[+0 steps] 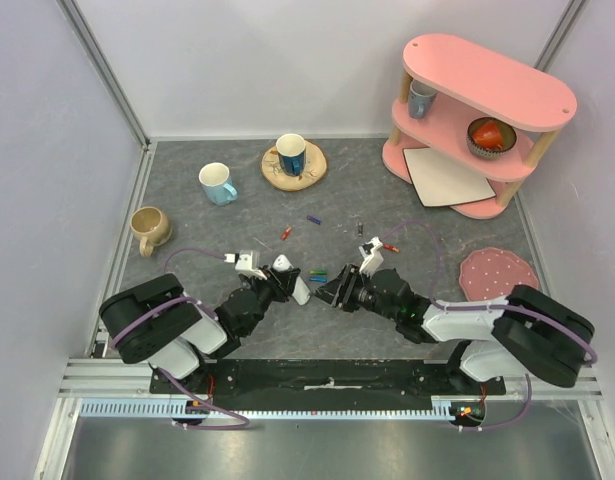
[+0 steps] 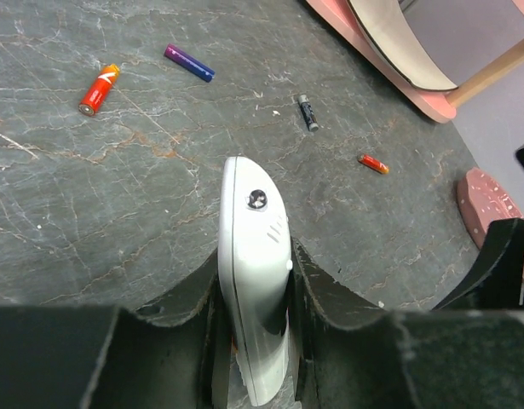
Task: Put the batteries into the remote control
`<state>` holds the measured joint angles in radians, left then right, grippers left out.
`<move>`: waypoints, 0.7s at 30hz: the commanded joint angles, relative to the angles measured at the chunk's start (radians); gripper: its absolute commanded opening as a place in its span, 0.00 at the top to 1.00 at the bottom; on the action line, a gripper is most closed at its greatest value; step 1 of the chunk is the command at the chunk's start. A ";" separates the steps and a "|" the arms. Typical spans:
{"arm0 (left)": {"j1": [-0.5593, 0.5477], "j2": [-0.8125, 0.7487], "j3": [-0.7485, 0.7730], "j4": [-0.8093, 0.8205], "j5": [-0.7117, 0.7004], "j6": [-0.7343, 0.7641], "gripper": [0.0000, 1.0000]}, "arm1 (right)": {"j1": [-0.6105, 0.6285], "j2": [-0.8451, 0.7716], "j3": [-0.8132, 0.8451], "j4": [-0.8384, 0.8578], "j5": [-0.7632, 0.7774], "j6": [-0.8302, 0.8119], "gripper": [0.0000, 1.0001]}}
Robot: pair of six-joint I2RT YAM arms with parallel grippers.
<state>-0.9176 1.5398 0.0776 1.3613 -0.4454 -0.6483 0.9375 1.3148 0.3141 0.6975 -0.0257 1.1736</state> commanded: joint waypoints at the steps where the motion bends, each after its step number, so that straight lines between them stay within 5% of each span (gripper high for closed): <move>1: 0.002 -0.021 0.008 0.303 -0.056 0.098 0.98 | -0.006 0.076 -0.013 0.240 -0.033 0.104 0.47; 7: 0.006 -0.093 0.027 0.305 -0.062 0.139 0.98 | -0.016 0.121 -0.003 0.300 -0.046 0.103 0.47; 15: 0.020 -0.151 0.039 0.303 -0.010 0.131 0.98 | -0.034 0.021 0.042 0.122 -0.056 -0.032 0.41; 21: 0.039 -0.256 0.030 0.285 0.069 0.085 0.98 | -0.003 -0.156 0.199 -0.319 0.009 -0.473 0.19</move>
<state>-0.8967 1.3560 0.0982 1.3041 -0.4316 -0.5598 0.9077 1.2690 0.3740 0.6548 -0.0727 1.0481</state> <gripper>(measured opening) 0.335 0.764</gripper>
